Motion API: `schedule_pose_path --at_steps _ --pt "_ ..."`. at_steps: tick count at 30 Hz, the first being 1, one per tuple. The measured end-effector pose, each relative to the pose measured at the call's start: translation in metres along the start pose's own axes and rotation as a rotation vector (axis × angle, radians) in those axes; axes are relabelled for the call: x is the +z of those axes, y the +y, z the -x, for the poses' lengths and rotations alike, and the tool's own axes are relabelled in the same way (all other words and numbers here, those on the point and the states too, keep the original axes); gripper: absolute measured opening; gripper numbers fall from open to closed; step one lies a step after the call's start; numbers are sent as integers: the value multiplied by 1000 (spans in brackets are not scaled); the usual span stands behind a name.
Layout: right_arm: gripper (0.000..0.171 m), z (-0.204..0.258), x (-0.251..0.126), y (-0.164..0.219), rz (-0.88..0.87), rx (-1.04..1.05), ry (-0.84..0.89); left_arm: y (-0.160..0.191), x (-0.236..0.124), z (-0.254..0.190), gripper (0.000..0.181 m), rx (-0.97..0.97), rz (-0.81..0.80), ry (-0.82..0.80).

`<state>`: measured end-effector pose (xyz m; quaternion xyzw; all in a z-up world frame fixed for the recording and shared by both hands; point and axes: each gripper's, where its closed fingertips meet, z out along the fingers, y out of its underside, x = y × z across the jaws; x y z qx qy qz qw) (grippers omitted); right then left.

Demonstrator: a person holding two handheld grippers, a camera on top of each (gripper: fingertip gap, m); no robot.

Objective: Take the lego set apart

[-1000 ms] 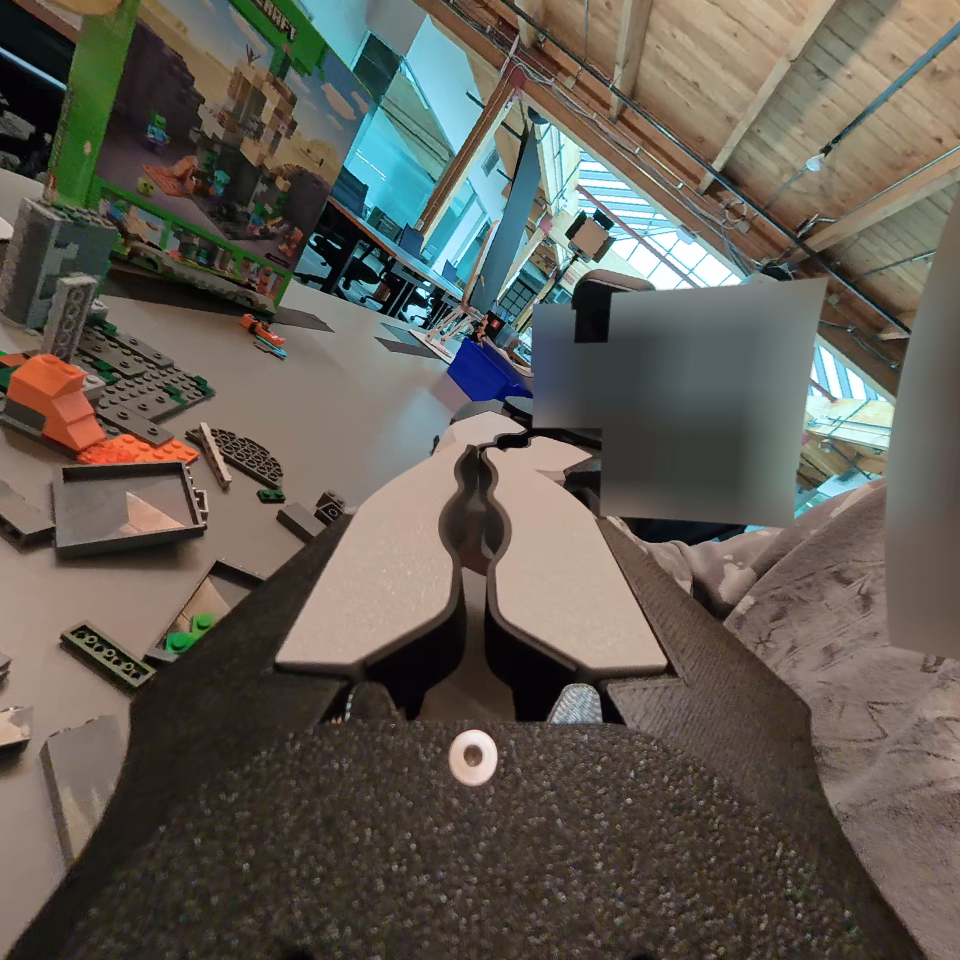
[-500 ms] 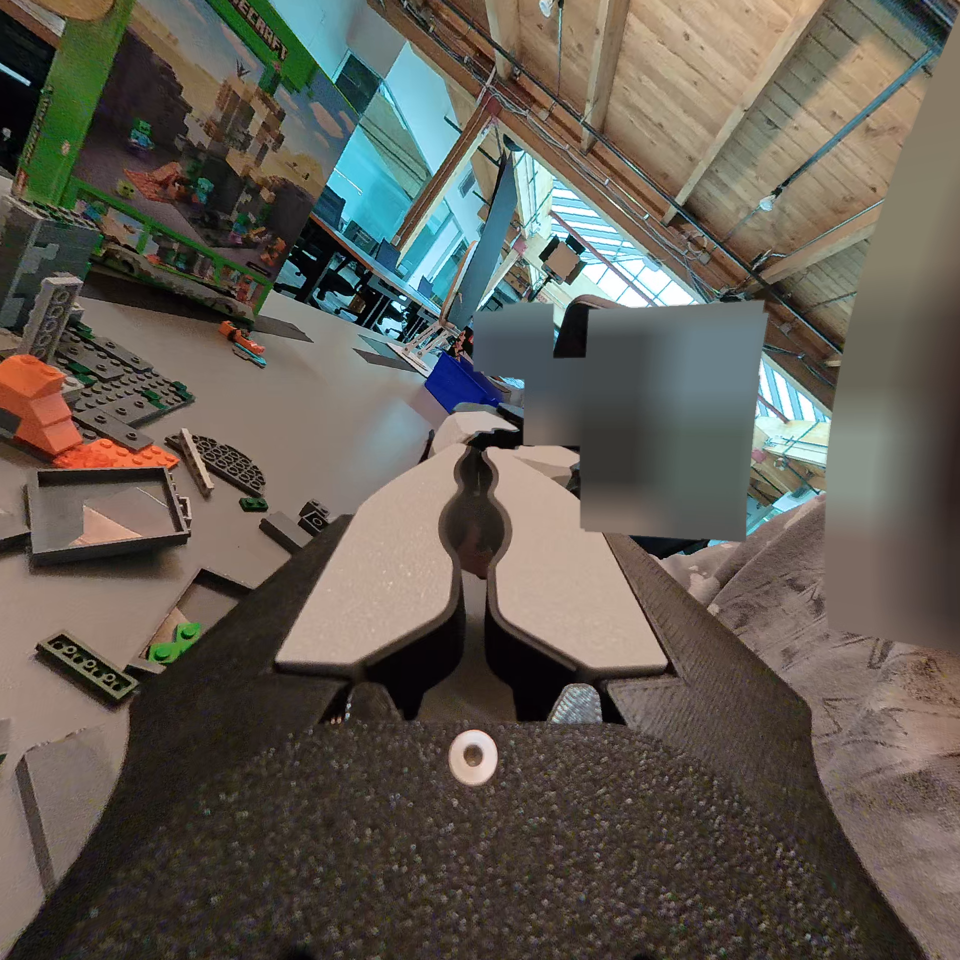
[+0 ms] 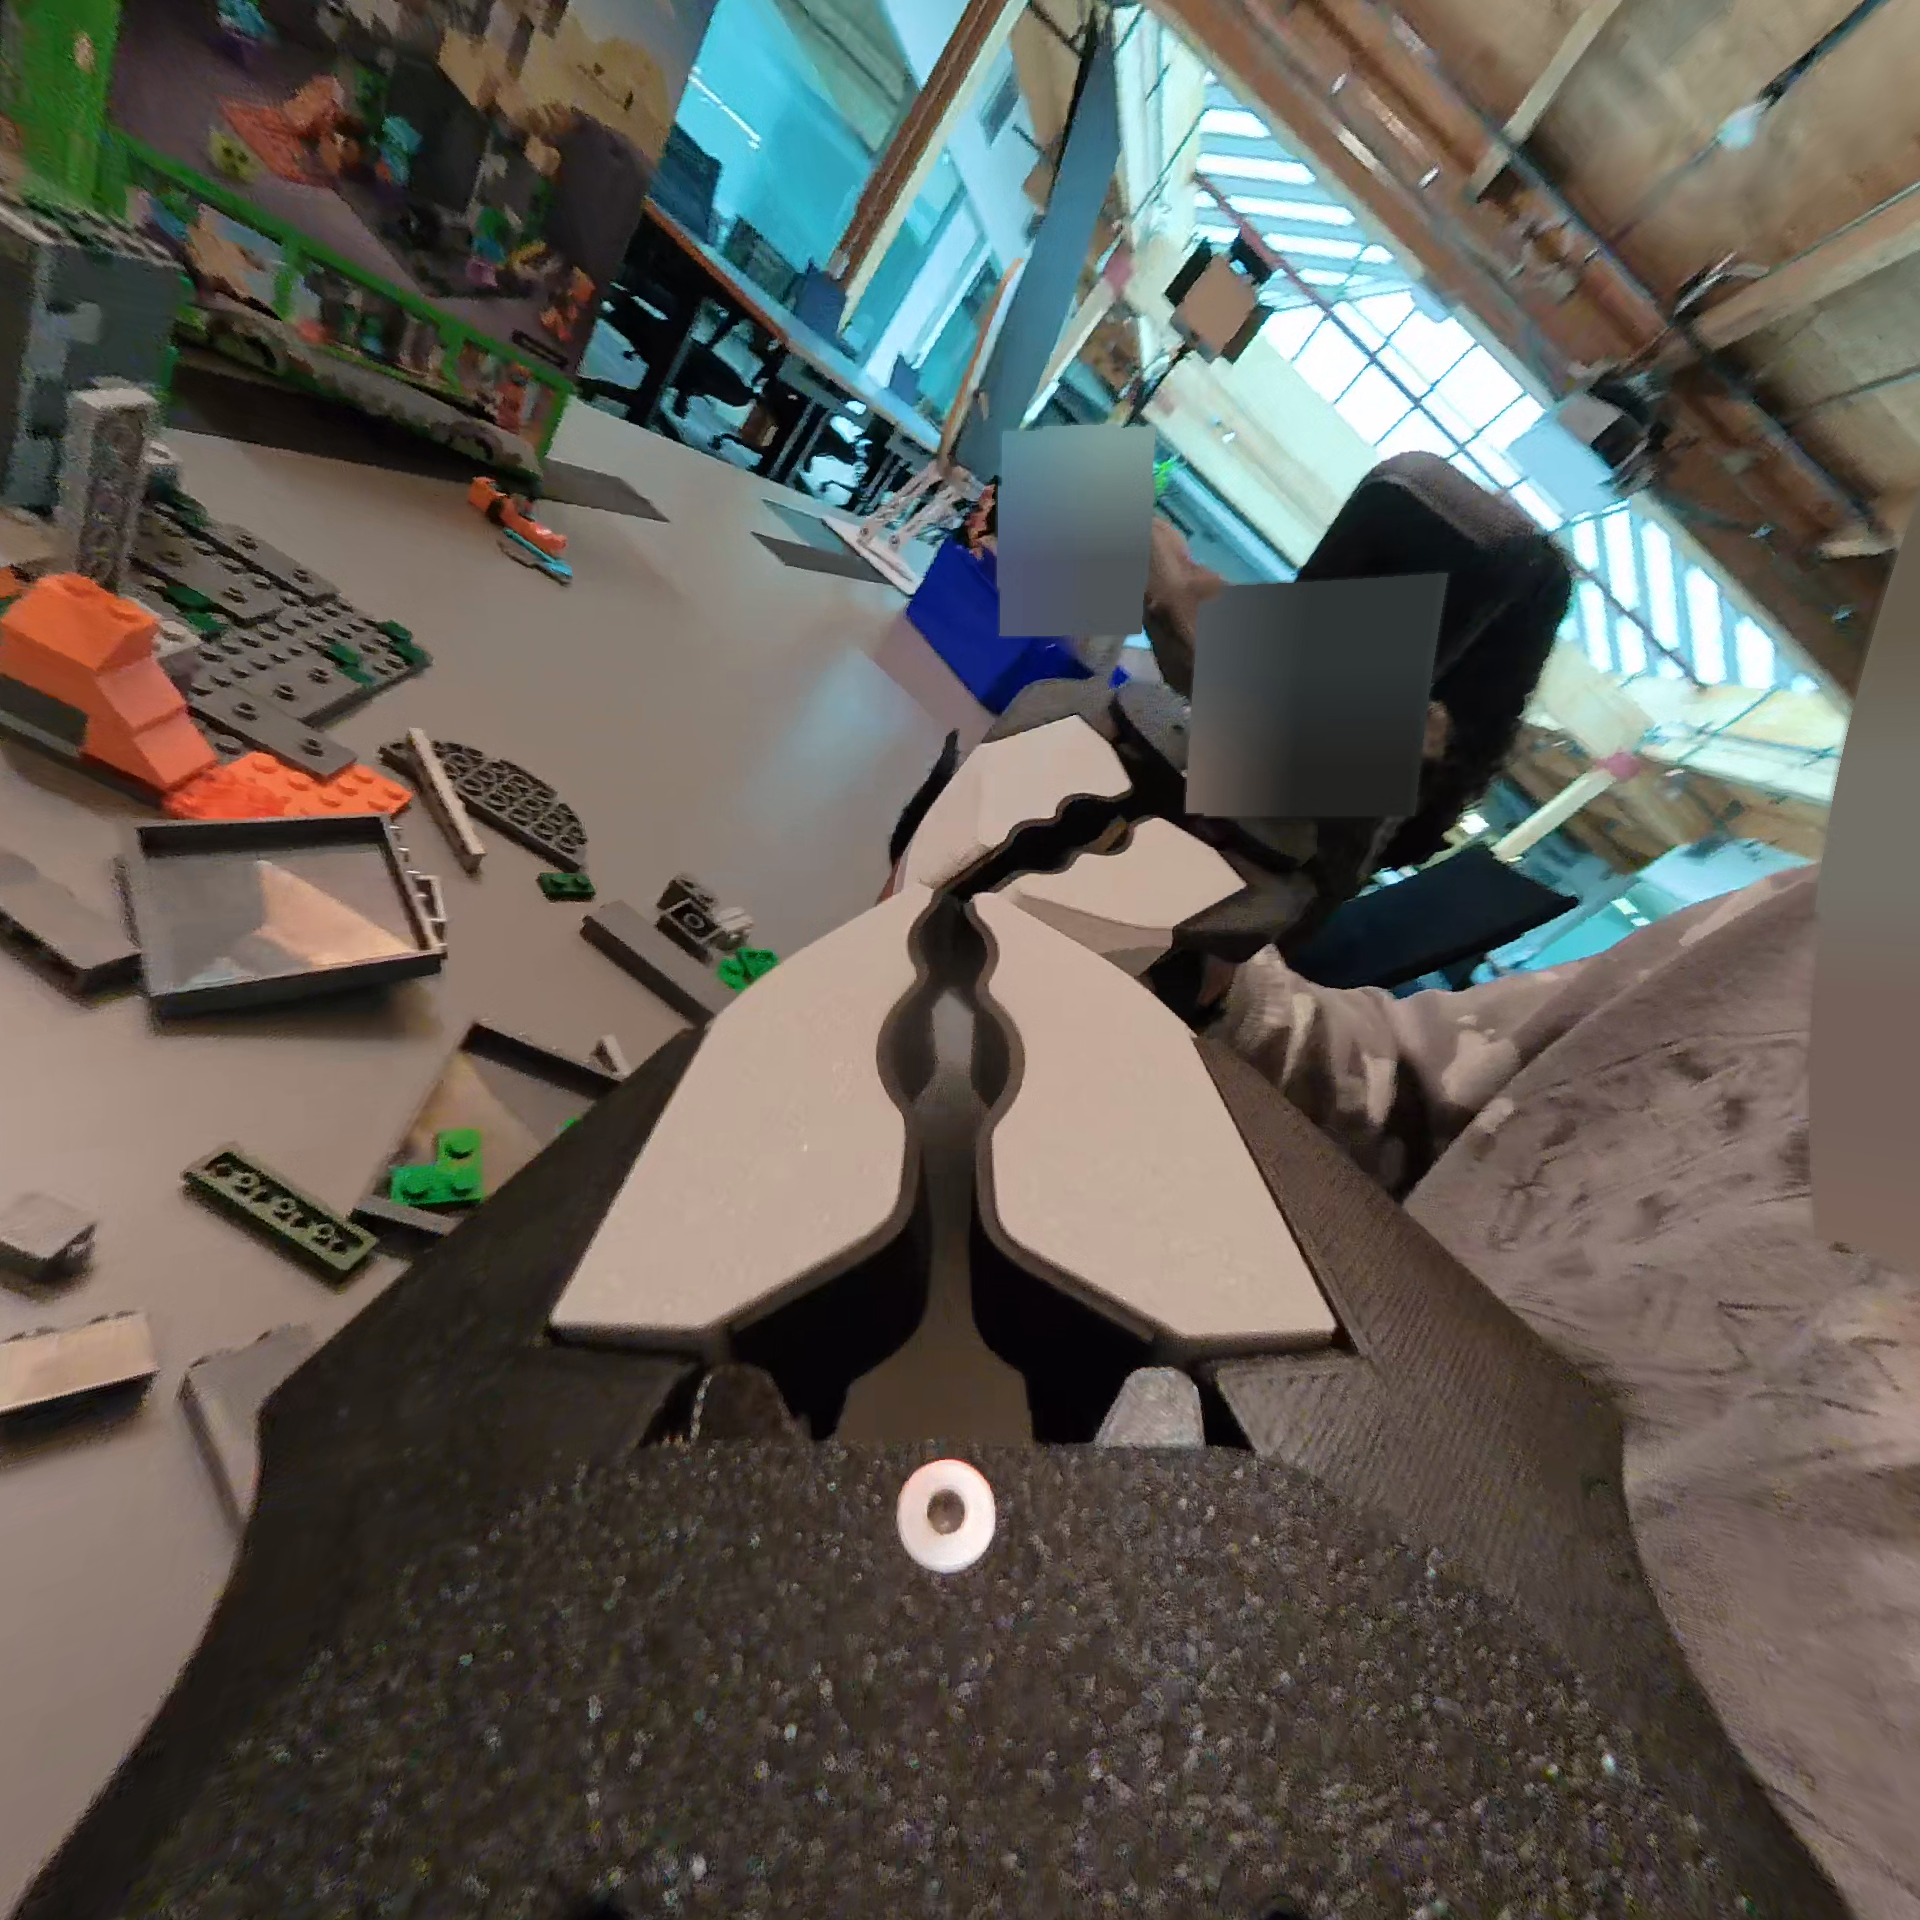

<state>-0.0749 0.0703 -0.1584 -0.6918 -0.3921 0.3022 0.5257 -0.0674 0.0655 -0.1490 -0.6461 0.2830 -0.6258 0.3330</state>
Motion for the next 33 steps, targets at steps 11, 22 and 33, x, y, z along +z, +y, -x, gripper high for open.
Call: schedule_pose_path --at_steps 11,22,33 --pt "0 -4 4 3 21 18 46 -1 -1 10 1 120 13 -118" --pt "24 8 11 2 -54 244 -129 -13 -5 -13 1 -13 -85 114" --pt "22 5 9 10 54 -28 -42 6 6 -5 2 141 22 4"
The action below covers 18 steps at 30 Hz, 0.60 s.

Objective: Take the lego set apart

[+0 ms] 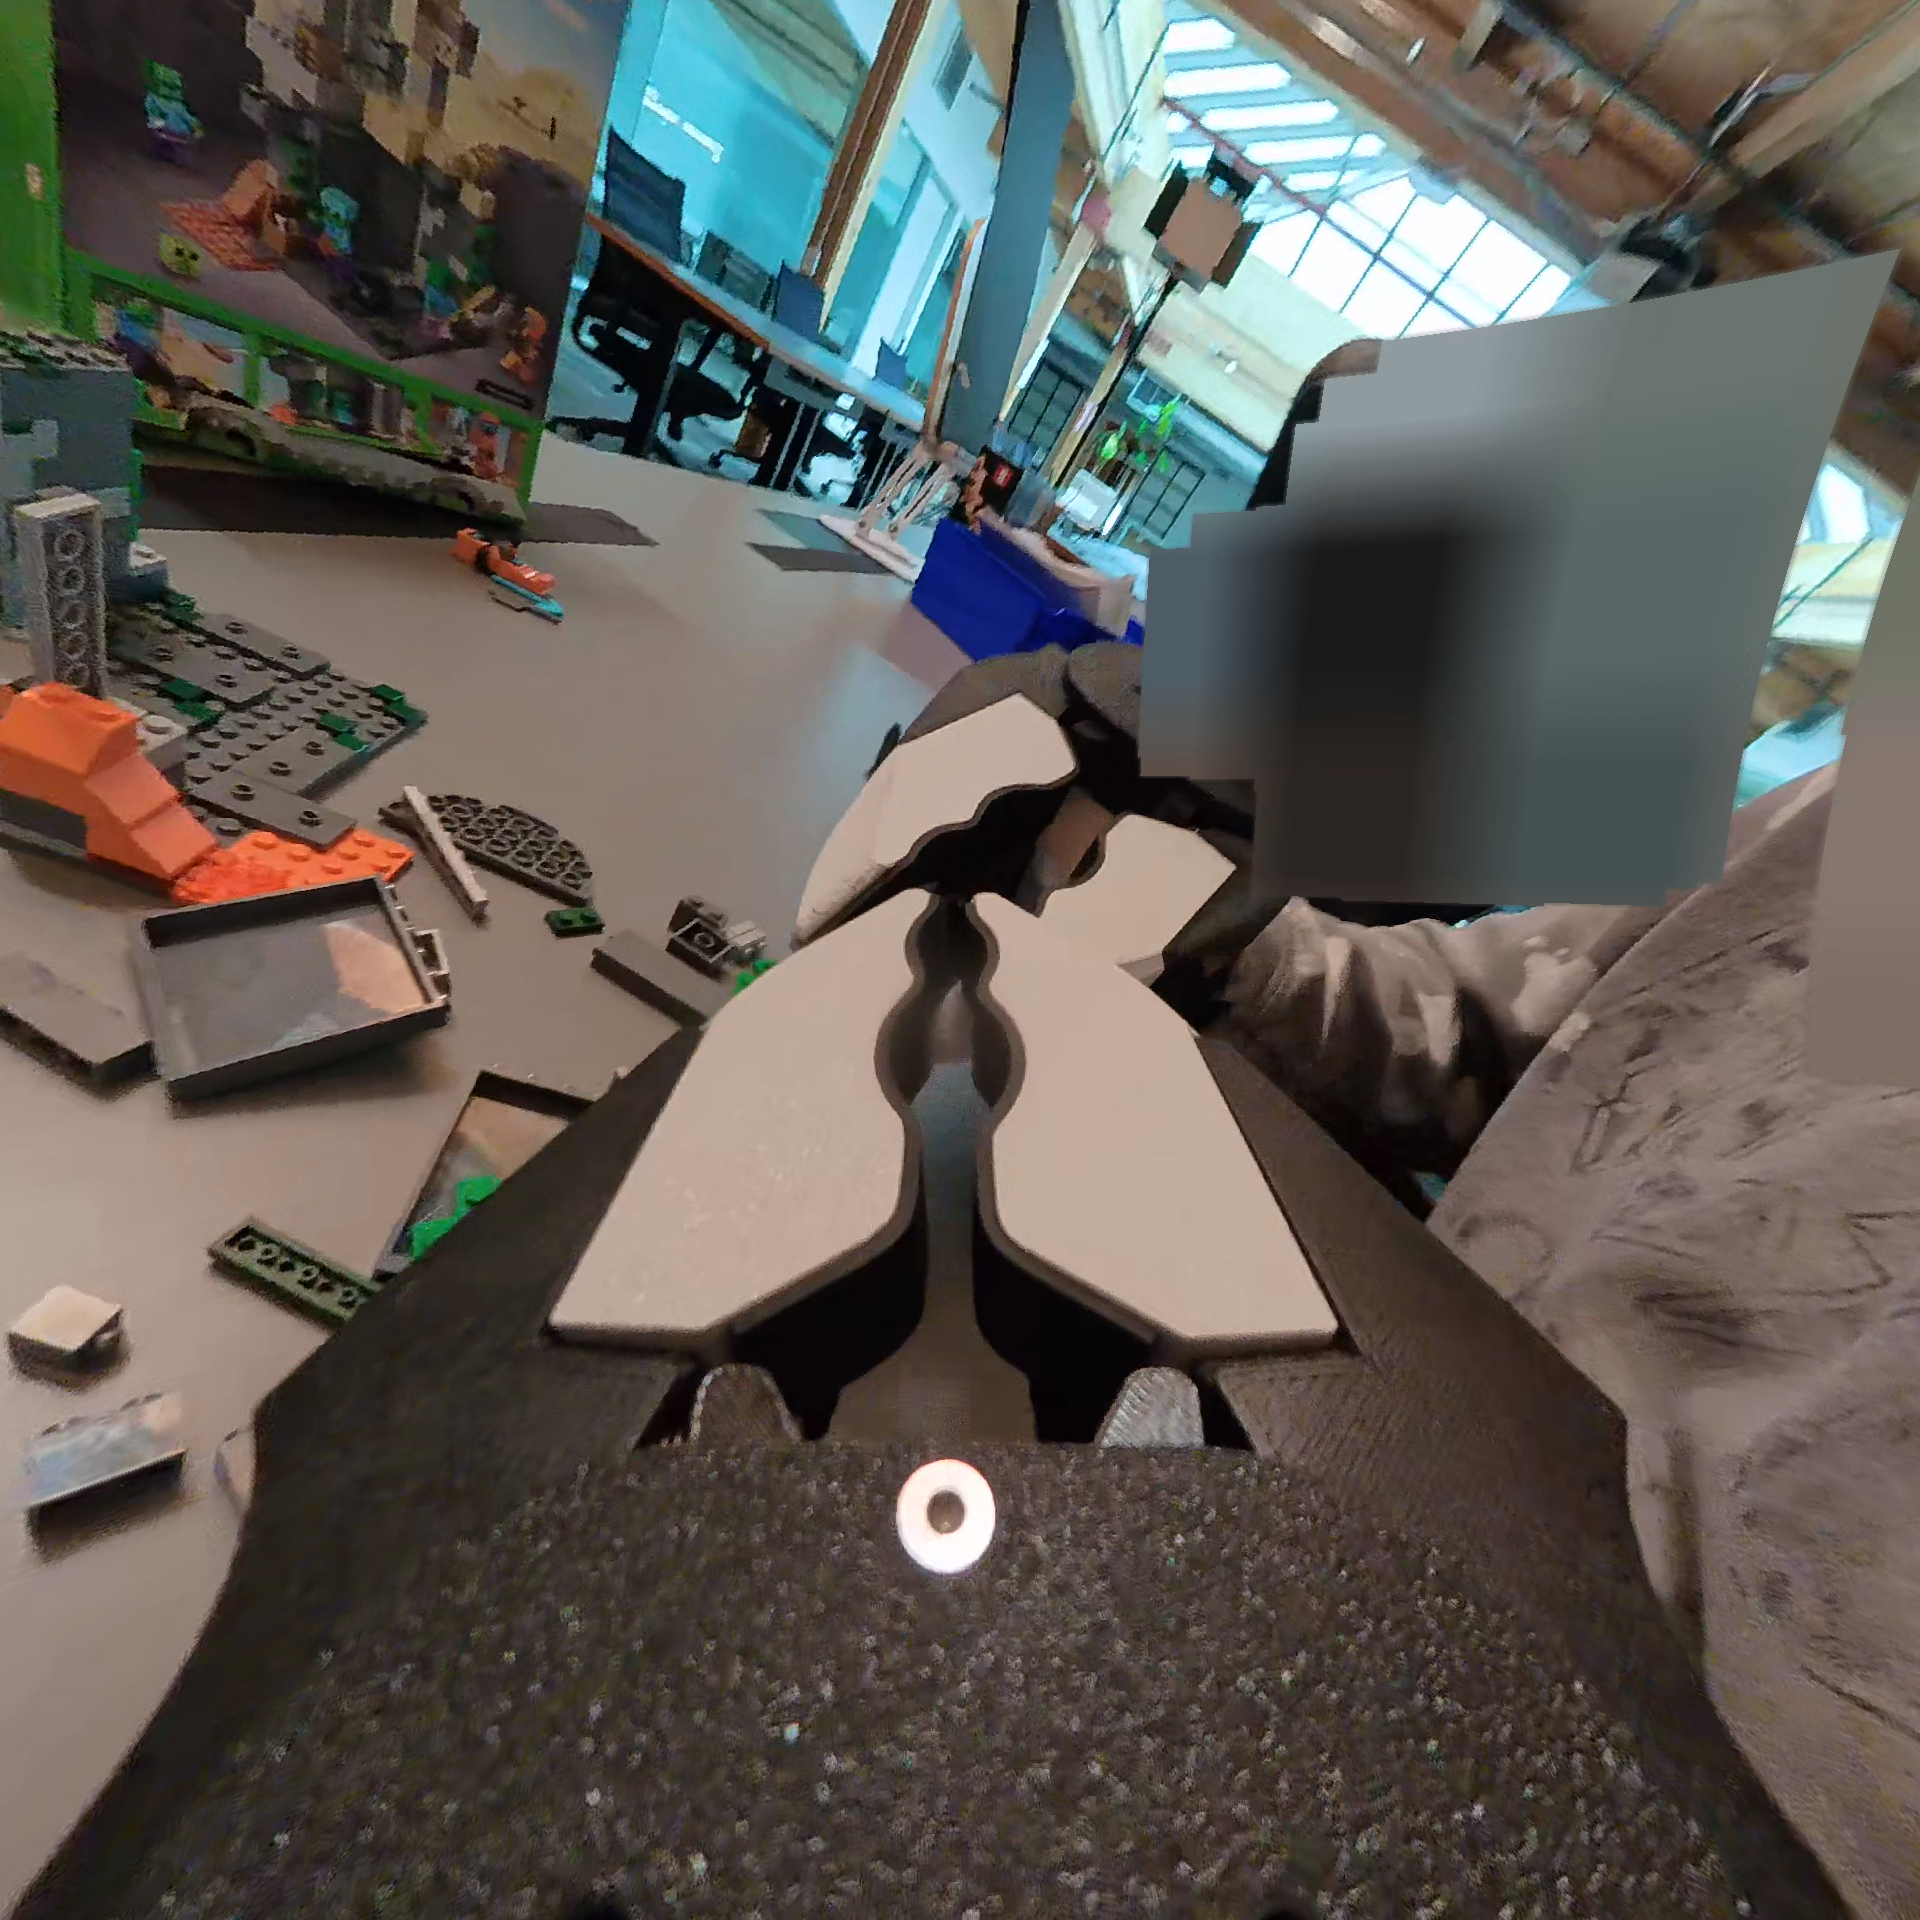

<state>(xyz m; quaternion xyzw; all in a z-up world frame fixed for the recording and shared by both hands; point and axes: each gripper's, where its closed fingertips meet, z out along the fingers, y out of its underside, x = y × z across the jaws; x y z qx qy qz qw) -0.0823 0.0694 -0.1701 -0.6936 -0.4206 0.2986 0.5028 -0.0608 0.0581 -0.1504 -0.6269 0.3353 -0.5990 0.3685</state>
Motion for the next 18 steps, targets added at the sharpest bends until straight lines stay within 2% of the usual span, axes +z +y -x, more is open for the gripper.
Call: schedule_pose_path --at_steps 6,10,13,18 --pt "22 -8 0 23 180 -181 79 10 0 13 9 123 103 -142" --pt "21 -5 5 28 238 -254 103 17 0 13 16 166 162 -164" --pt "22 -4 7 29 263 -305 122 25 -1 18 13 194 224 -203" --pt "22 -4 7 34 284 -395 128 27 -1 19 5 191 240 -208"
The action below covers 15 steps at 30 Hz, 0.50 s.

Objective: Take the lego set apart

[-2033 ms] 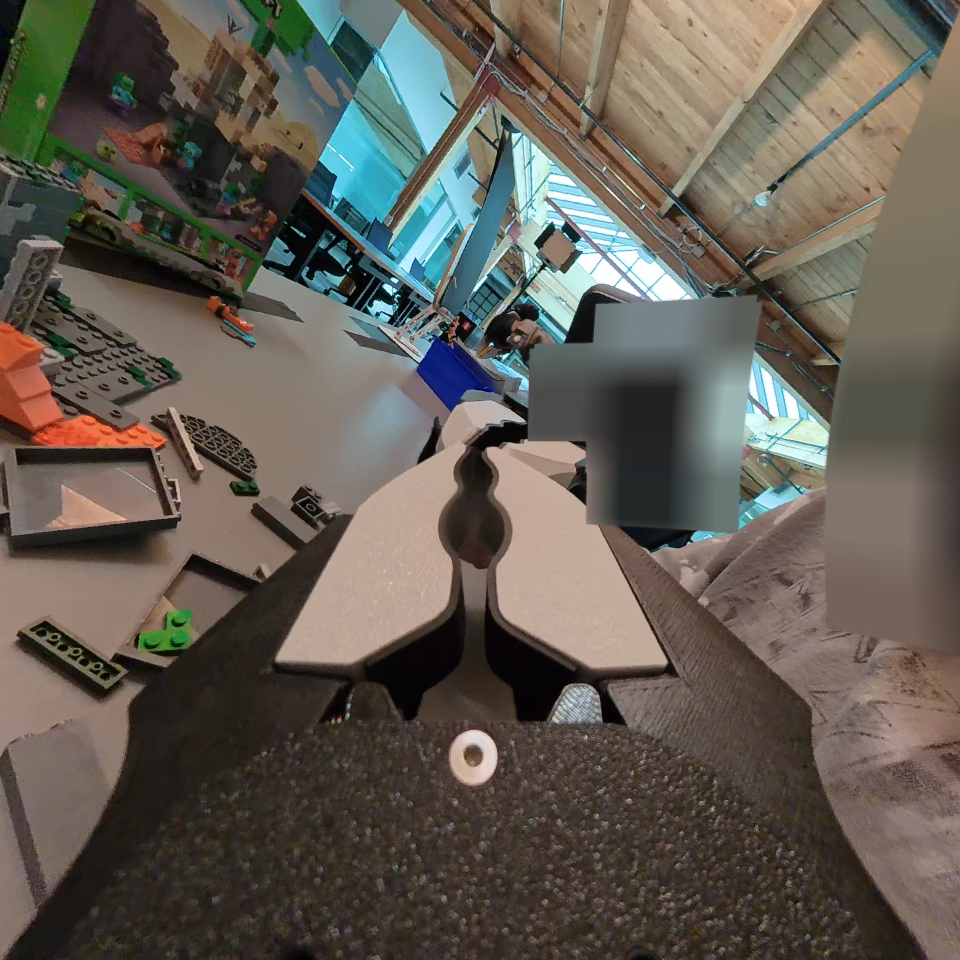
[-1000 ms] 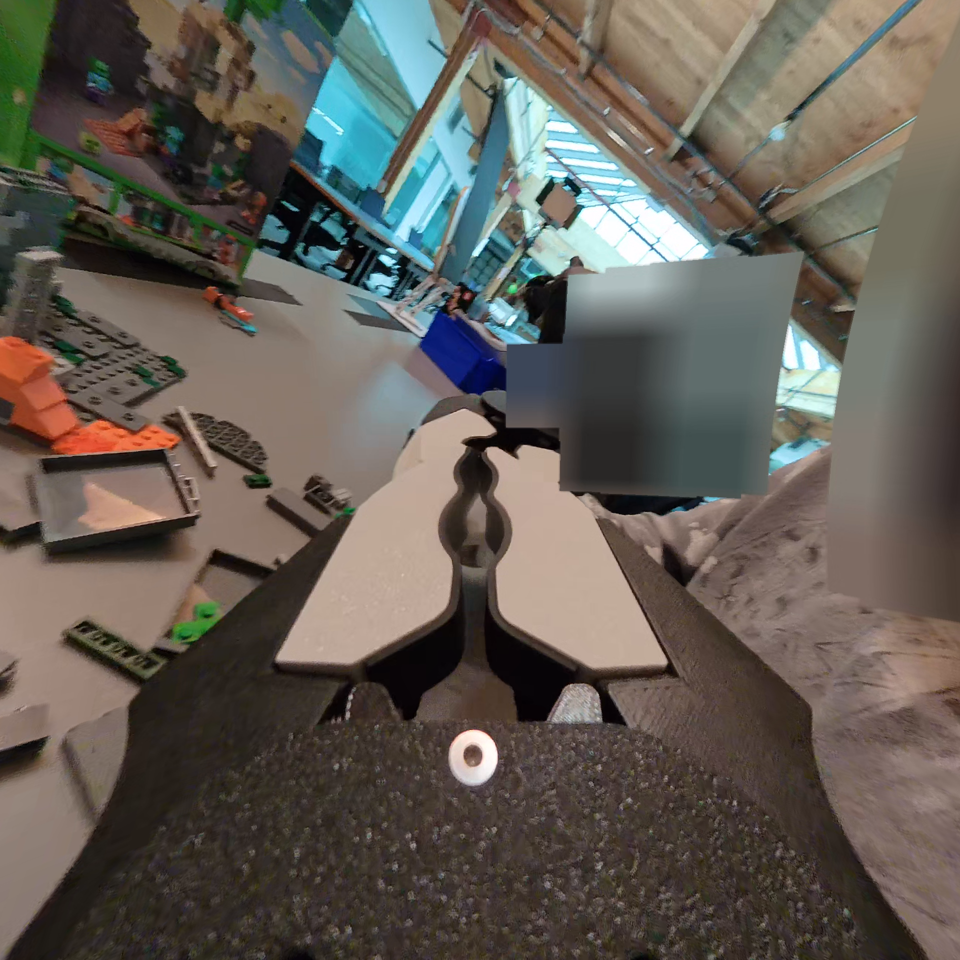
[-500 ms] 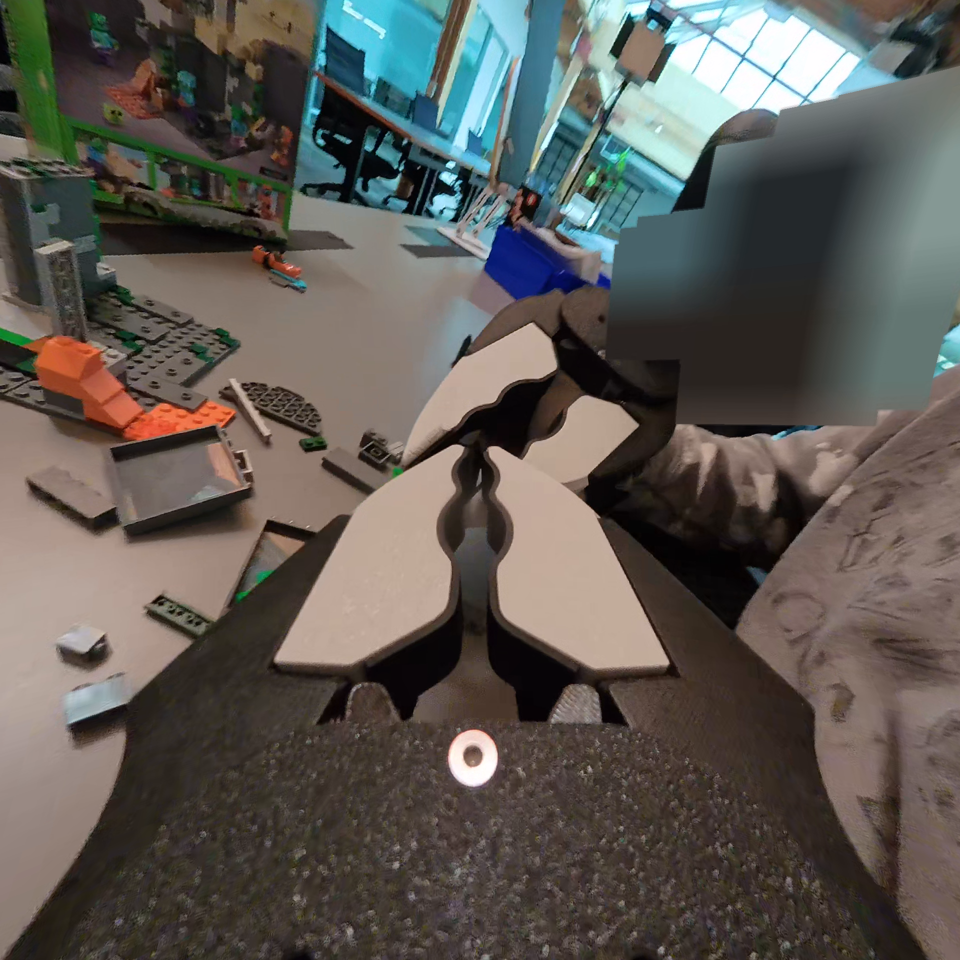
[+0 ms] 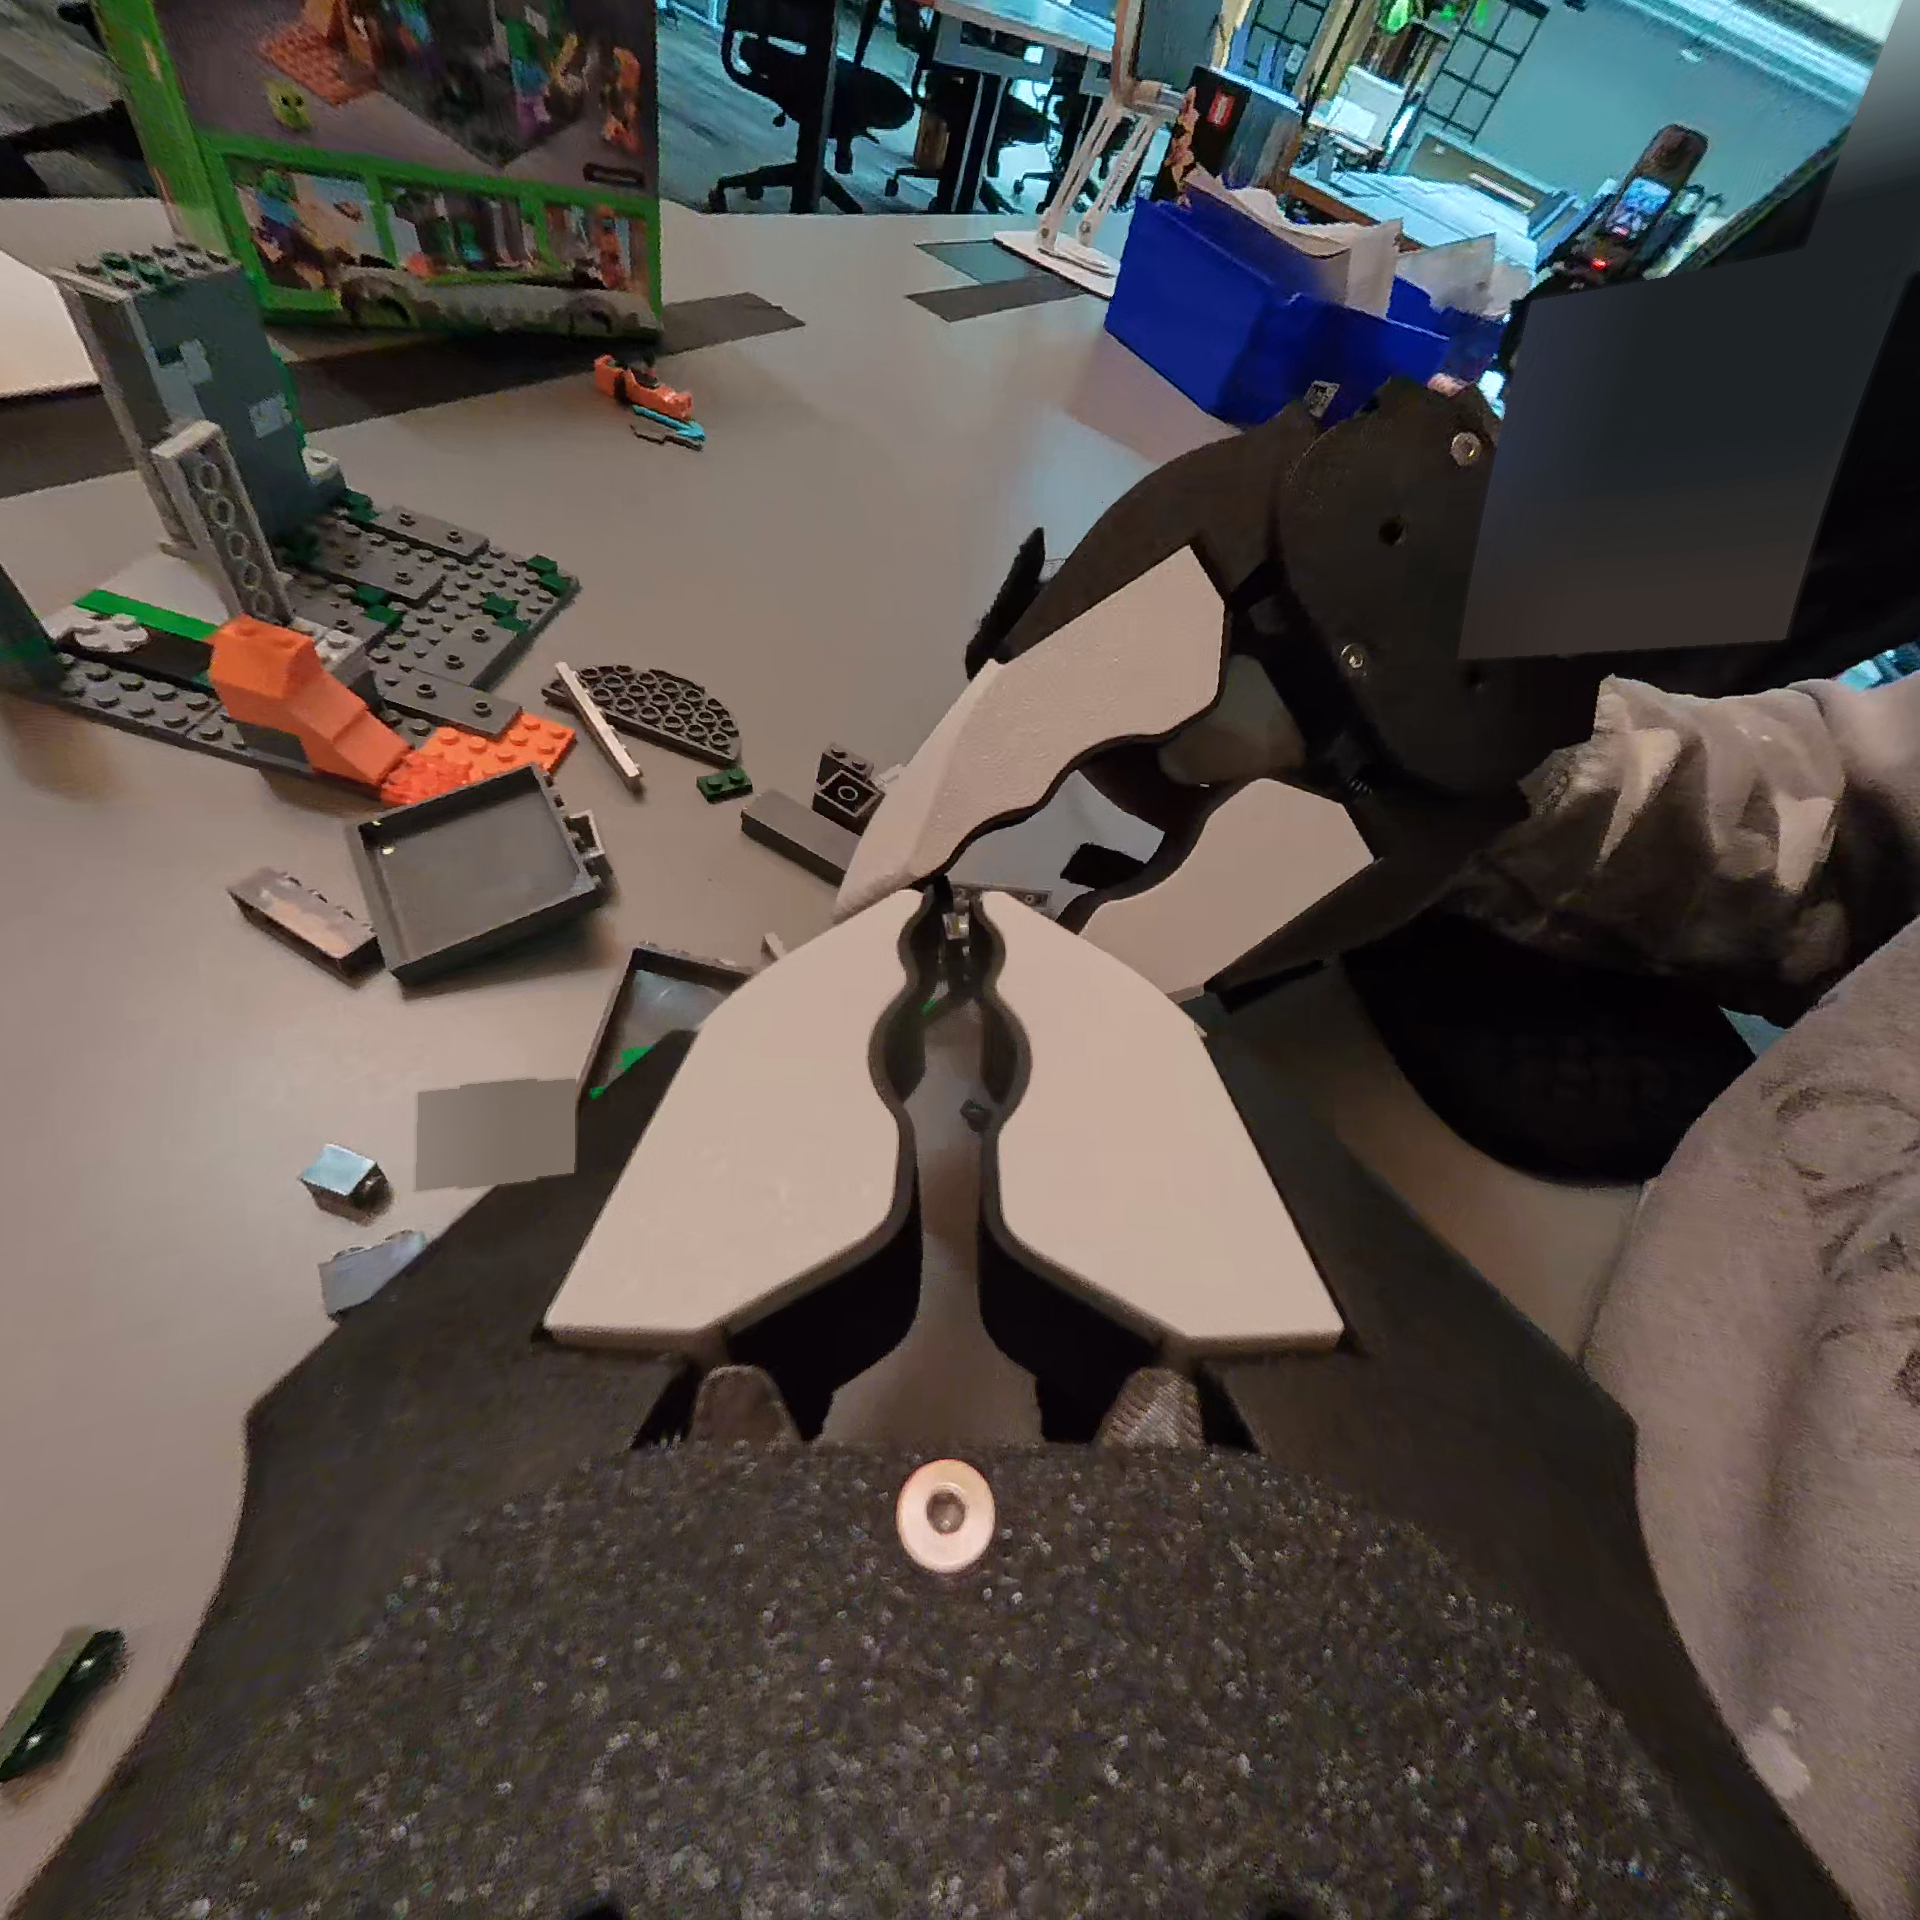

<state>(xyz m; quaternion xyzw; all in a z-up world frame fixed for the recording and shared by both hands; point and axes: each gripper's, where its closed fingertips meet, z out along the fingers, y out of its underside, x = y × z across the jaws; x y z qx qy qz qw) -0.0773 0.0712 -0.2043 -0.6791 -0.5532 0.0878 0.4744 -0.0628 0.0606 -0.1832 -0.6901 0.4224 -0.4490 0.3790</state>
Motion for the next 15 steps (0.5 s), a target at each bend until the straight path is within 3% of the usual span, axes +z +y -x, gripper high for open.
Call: schedule_pose_path --at_steps 5,9,15 --pt "22 2 -1 0 -34 -38 -14 2 0 -2 5 -7 21 19" --pt "21 -13 -9 -10 -125 44 43 -17 -5 1 2 -75 -121 12" --pt "24 -26 -23 -26 -302 393 -3 -29 -17 20 2 -78 -219 -81"
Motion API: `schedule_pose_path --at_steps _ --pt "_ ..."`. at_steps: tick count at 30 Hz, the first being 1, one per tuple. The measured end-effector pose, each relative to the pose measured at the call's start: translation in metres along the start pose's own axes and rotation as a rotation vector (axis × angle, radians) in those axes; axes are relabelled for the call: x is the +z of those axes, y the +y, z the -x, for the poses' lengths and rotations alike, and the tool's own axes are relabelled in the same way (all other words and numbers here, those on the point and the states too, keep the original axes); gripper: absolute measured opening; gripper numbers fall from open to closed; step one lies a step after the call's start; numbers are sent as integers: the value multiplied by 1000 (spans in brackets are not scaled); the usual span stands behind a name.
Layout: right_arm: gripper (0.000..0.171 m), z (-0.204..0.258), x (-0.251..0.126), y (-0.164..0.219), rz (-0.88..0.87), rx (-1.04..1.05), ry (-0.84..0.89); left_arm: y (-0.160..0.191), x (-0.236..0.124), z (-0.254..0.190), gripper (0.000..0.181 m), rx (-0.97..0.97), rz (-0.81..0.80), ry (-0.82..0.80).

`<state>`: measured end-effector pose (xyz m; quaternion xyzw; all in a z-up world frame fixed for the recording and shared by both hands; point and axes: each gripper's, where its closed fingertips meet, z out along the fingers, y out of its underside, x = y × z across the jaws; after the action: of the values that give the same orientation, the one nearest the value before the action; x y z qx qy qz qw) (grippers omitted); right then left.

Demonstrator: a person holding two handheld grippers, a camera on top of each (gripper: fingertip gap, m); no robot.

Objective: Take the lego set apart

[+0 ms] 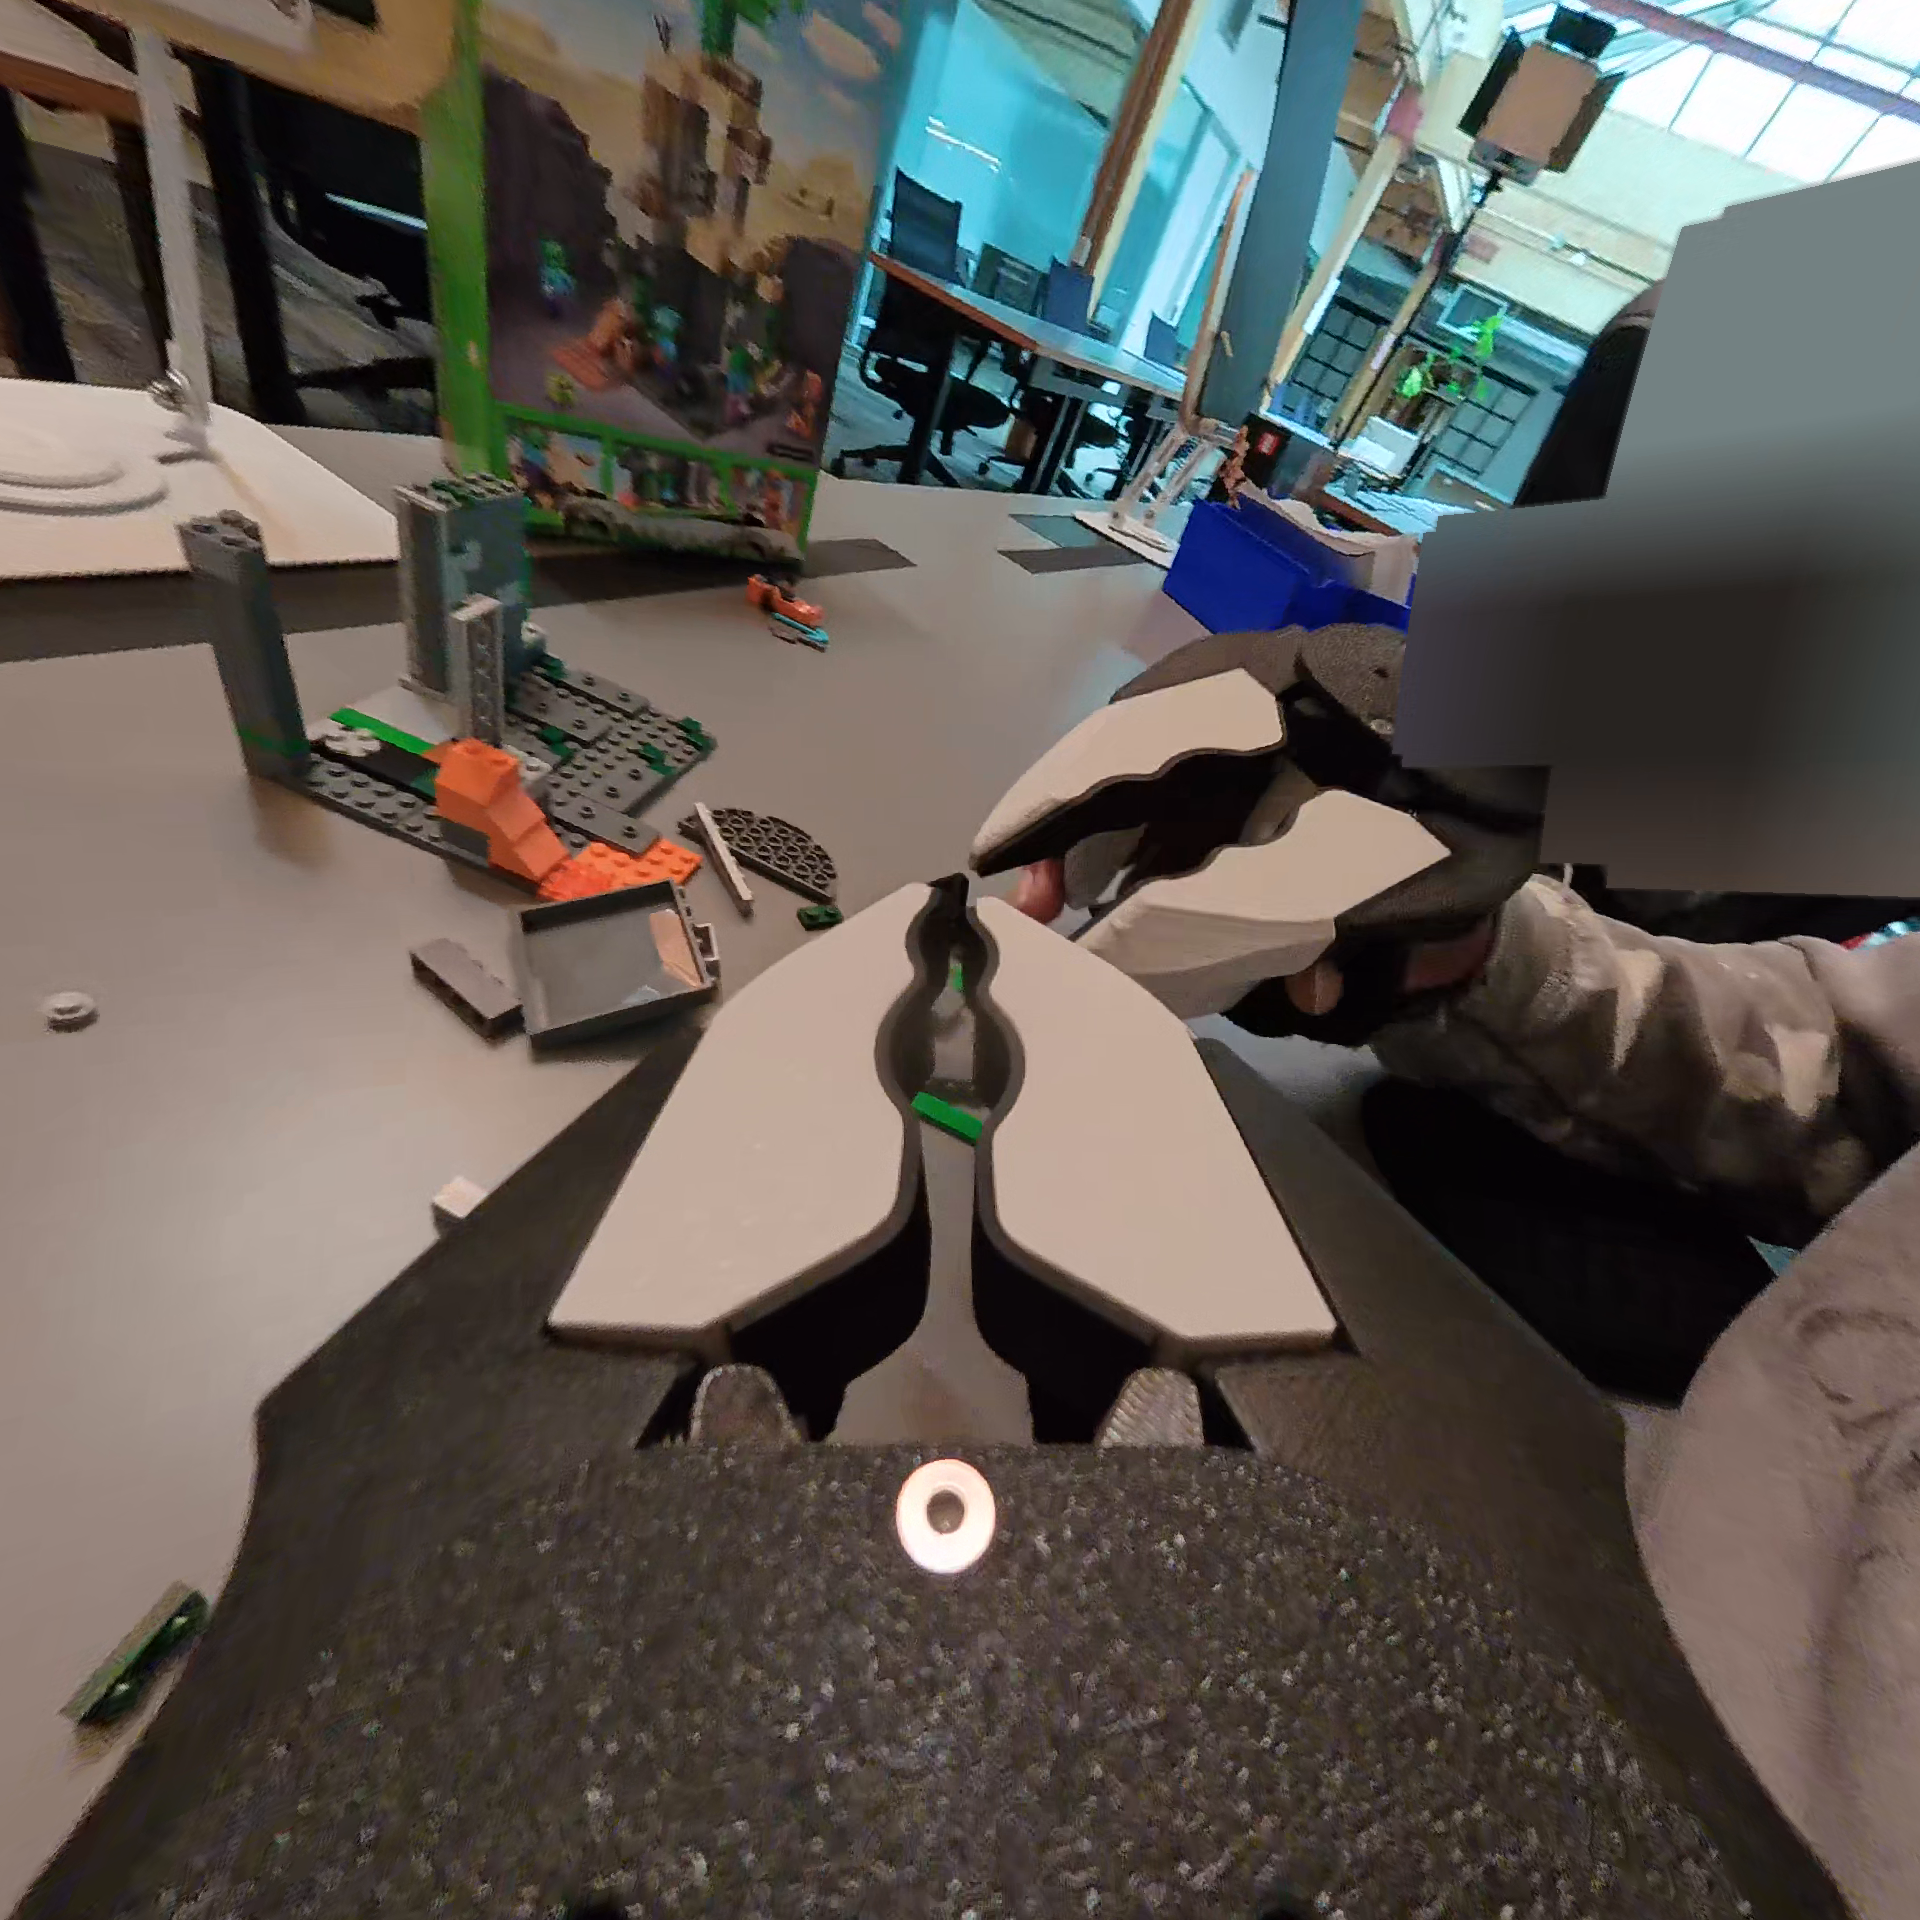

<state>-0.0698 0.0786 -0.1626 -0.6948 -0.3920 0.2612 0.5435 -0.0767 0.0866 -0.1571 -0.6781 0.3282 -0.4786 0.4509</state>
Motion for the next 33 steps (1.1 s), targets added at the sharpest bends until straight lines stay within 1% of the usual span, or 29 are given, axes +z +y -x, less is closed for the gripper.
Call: schedule_pose_path --at_steps 3,6,9,11,14,17,20,23,25,28,31,33 --pt "22 2 4 -3 -45 187 -42 -4 -1 -2 2 60 -22 -26" --pt "20 6 5 -10 -97 336 -126 -10 -3 -8 1 91 -57 -3" --pt "20 7 5 -14 -124 390 -170 -13 -5 -14 1 99 -72 34" --pt "19 8 4 -16 -138 389 -183 -12 -4 -18 1 94 -74 63" --pt "18 12 1 -19 -152 345 -222 -13 -5 -25 1 94 -81 112" --pt "26 19 -4 -22 -164 295 -282 -13 -5 -32 1 83 -85 155" --pt "30 19 -6 -20 -159 233 -278 -13 -5 -36 1 38 -92 198" --pt "25 14 -8 -20 -175 162 -232 -11 -3 -35 1 -2 -83 212" --pt "19 10 -7 -17 -154 28 -149 -8 -1 -32 1 -15 -65 203" --pt "17 8 -8 -14 -114 -157 -61 -6 0 -34 1 -30 -53 217" --pt "7 3 -11 -15 -107 -195 -31 -5 1 -33 2 -44 -48 218" --pt "6 2 -12 -14 -86 -204 -34 -2 2 -31 3 -43 -31 208"
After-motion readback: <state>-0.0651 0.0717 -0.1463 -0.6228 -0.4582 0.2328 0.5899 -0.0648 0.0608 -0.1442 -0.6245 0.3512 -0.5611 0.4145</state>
